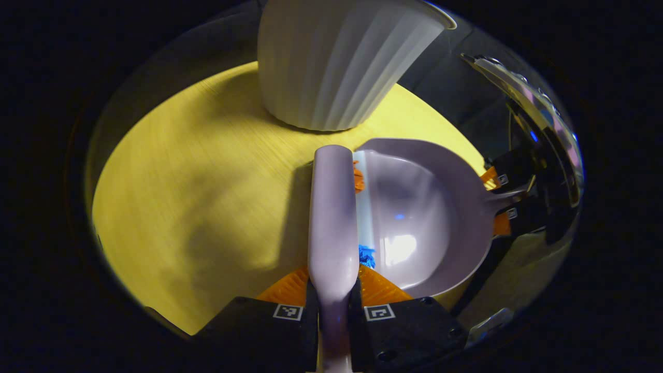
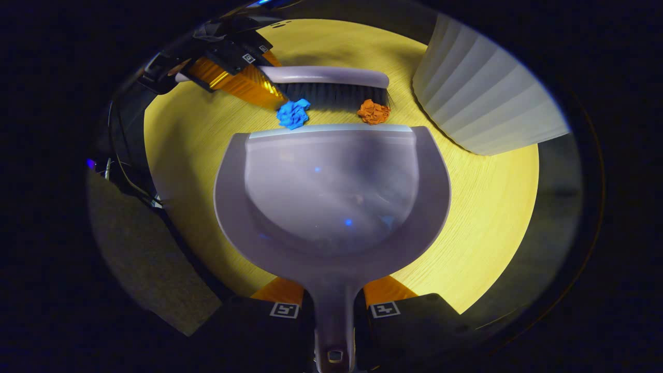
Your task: Pick up the small broom and dustpan from the desktop, sweep the trash into the dustpan with the broom, and then empty the trash into the garbage bin.
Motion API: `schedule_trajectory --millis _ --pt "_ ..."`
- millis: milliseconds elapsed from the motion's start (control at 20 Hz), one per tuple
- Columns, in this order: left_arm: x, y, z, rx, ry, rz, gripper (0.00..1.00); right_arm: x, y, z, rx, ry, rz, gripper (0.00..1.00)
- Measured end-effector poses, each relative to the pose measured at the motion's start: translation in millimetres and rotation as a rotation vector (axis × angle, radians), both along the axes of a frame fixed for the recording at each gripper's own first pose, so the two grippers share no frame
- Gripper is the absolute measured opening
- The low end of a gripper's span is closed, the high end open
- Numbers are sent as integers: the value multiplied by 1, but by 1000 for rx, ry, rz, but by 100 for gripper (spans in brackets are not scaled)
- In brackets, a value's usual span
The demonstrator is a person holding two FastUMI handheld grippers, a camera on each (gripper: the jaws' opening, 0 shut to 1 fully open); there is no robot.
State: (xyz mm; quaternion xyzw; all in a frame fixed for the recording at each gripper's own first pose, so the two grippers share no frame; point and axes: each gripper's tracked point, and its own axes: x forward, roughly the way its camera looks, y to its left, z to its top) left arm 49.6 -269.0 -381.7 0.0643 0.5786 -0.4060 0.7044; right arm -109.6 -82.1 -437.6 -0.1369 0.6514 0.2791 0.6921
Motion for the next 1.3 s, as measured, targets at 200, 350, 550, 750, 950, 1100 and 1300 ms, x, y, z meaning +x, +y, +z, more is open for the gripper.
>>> schedule_trajectory --millis 200,350,550,750,950,1100,1300 --pt "-24 -29 36 -194 239 139 29 0 4 -7 13 -20 -35 35" --pt "-16 -21 33 -152 165 206 27 0 13 -7 24 -44 -87 35" --pt "-16 -14 34 -124 30 291 29 -5 22 -3 36 -70 -194 35" --pt "-34 -15 18 -98 -51 381 27 -5 27 10 32 -124 -305 35" --pt "-46 -16 -7 -54 -78 448 29 -8 32 23 -3 -137 -441 35" --pt "-49 -18 -16 -4 -93 453 28 -2 29 37 -31 -164 -528 35" --pt "-48 -24 -26 5 -71 467 29 14 23 66 -44 -247 -621 35"
